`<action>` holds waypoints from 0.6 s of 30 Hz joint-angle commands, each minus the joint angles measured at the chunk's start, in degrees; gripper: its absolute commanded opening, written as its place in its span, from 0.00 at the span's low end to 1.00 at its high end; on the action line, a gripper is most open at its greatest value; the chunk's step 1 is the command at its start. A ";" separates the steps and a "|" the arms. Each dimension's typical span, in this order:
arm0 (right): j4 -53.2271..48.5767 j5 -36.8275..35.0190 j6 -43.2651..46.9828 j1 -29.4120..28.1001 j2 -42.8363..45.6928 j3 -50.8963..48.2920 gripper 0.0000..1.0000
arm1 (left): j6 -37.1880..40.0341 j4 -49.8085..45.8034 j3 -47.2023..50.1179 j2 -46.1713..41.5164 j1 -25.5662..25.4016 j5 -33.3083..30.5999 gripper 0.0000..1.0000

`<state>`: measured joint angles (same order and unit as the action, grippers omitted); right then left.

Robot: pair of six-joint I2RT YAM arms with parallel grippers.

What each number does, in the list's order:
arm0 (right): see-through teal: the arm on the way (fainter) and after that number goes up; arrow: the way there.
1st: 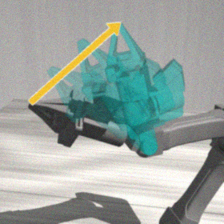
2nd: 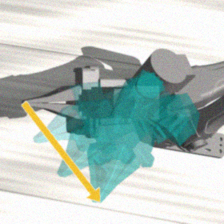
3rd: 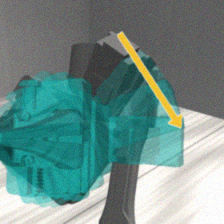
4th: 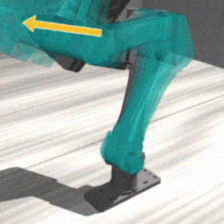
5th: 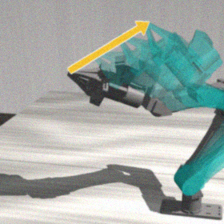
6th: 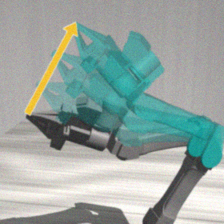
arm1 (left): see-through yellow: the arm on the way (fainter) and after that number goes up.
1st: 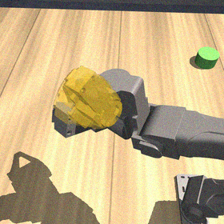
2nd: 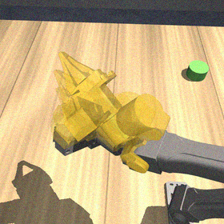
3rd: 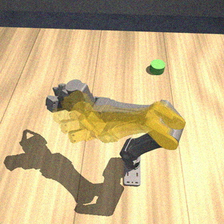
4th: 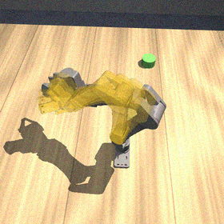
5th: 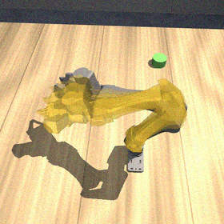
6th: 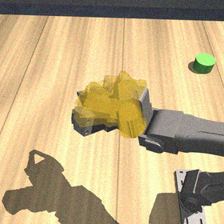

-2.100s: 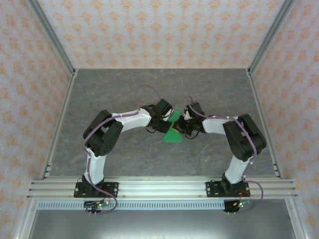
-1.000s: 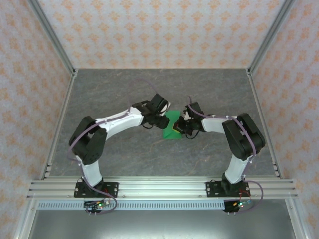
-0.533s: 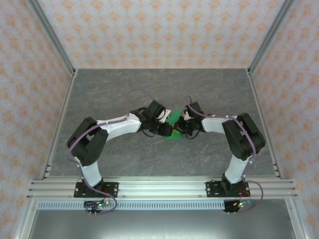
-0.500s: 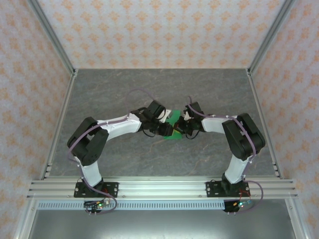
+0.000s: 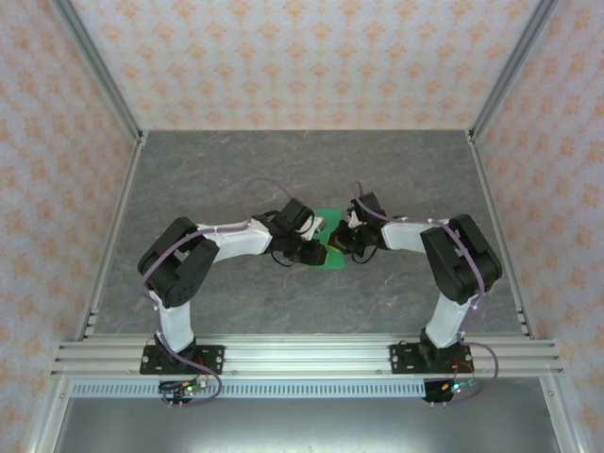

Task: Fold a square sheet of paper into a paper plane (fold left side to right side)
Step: Fold the triangle a second time at the center of the table.

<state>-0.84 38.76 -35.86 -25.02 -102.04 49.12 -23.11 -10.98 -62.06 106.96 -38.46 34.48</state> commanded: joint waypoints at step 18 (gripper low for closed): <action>-5.56 -4.31 1.65 -0.18 -1.91 0.45 0.01 | -0.37 0.31 4.21 0.63 0.31 -2.79 0.23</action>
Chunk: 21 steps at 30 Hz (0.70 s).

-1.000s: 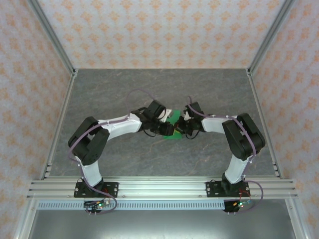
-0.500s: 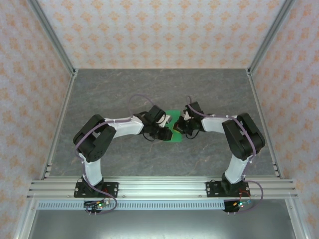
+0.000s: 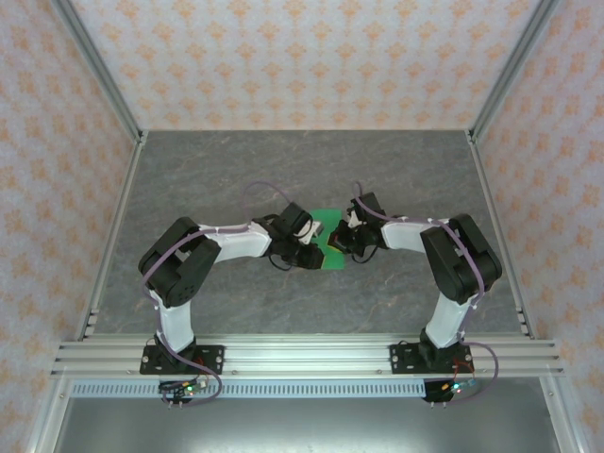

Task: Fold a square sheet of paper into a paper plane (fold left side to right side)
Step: Fold the triangle a second time at the center of the table.

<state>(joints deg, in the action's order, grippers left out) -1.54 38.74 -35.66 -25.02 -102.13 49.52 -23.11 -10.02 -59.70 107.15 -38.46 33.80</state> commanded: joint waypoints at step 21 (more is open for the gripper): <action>-5.78 -4.64 1.81 -0.12 -1.83 0.62 0.01 | -2.48 0.56 12.29 -7.30 0.40 -1.80 0.13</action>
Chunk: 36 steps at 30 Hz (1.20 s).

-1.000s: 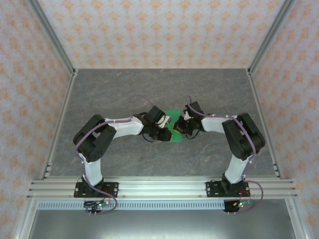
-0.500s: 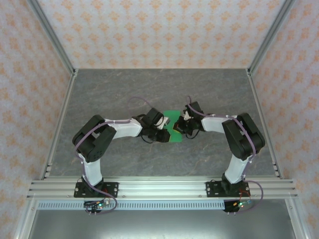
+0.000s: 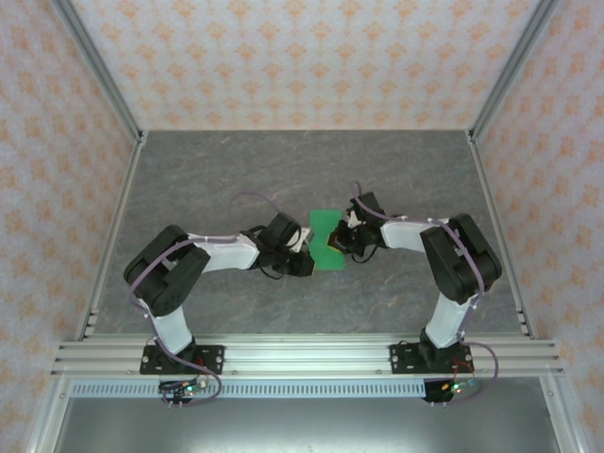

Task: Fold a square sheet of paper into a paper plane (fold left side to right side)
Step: Fold the triangle a second time at the center of the table.

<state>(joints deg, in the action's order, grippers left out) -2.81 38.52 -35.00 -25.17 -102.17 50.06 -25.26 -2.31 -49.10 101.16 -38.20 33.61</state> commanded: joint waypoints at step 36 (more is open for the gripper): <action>0.20 -0.33 1.62 0.02 8.45 -2.31 0.02 | 1.28 -7.98 -5.93 6.76 1.59 -2.67 0.12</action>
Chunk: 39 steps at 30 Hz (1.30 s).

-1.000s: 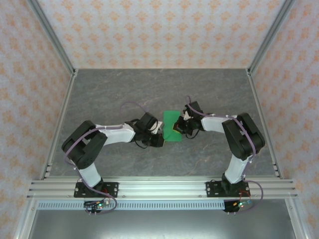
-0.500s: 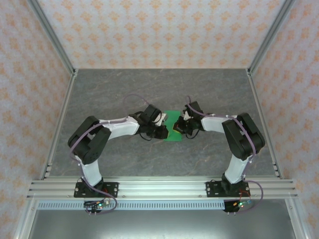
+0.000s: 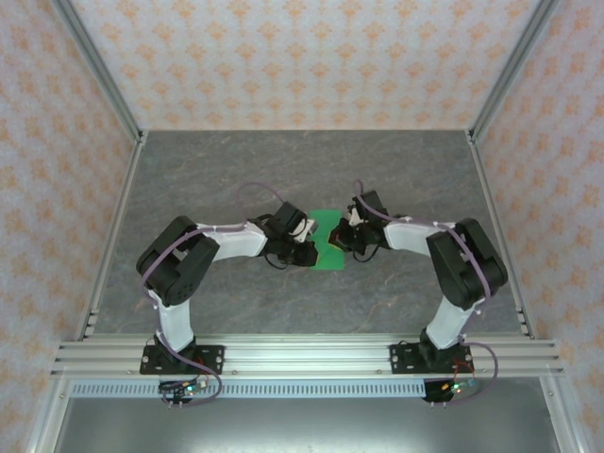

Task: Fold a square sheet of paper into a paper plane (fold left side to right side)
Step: Fold the triangle a second time at the center of the table.

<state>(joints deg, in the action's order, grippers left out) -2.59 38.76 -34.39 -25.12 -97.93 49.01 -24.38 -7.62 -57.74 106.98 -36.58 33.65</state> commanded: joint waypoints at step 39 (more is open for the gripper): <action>7.55 -3.77 -5.89 -6.98 -3.72 -4.20 0.01 | 0.04 -3.61 2.36 1.86 -2.09 -4.90 0.10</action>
<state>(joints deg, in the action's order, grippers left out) 7.29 37.19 -41.71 -31.46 -99.96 43.97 -24.40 -6.35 -56.93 106.54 -37.23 32.05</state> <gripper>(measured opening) 0.048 0.101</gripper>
